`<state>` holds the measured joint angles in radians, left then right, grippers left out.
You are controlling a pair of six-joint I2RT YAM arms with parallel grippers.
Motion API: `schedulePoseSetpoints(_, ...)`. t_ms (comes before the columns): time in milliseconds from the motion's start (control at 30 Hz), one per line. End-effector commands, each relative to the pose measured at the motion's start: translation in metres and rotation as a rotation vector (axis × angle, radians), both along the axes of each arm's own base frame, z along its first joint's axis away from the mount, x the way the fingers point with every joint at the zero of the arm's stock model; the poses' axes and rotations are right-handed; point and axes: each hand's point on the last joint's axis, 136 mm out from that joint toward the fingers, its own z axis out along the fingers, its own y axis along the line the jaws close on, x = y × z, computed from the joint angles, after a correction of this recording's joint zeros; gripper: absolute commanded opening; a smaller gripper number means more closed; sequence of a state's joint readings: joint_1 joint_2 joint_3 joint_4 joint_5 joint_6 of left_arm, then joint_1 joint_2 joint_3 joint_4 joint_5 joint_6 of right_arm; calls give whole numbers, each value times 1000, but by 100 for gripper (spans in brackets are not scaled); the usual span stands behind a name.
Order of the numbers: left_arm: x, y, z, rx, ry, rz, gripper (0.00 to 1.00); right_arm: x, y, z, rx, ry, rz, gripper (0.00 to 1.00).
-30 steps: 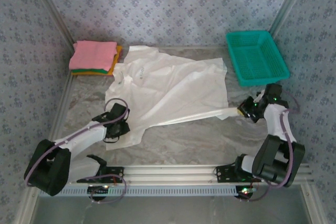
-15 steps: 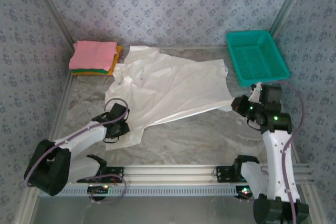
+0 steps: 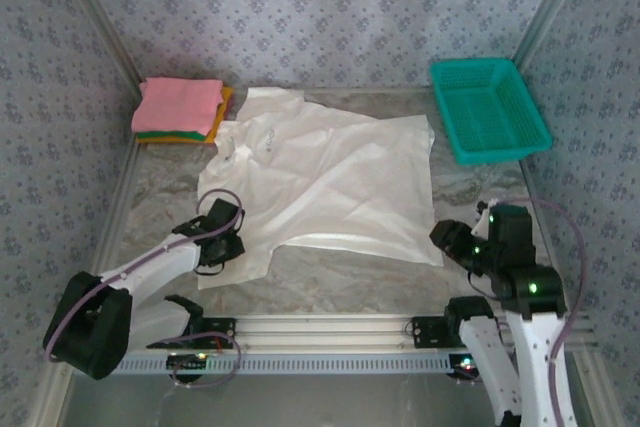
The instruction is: Fold and stack the t-shirts
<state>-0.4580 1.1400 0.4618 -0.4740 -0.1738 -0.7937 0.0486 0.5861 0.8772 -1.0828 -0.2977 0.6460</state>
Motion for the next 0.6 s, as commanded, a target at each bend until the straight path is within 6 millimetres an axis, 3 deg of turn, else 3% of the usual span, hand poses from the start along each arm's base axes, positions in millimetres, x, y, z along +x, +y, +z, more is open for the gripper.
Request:
schedulePoseSetpoints(0, -14, 12, -8, 42, 43, -1, 17, 46, -7, -34, -79, 142, 51, 45)
schedulePoseSetpoints(67, -17, 14, -7, 42, 36, 11, 17, 81, -17, -48, -127, 167, 45, 39)
schedulePoseSetpoints(133, -19, 16, -5, 37, 21, 26, 17, 122, -21, -51, -170, 122, 35, 12)
schedulePoseSetpoints(200, -17, 15, 0, 21, -12, 16, 17, 152, -15, -61, -195, 114, 47, 0)
schedulePoseSetpoints(300, -15, 17, 7, 26, -45, 14, 18, 183, 3, -92, -181, 164, 101, 0)
schedulePoseSetpoints(400, -16, 16, 6, 27, -26, 7, 18, 200, 21, -128, -149, 223, 123, 0)
schedulePoseSetpoints(500, -21, 18, 1, 55, 50, 11, 14, 204, 27, -163, -90, 304, 84, 0)
schedulePoseSetpoints(567, -13, 12, 12, 56, 46, -10, 11, 202, 22, -177, -81, 322, 50, 0)
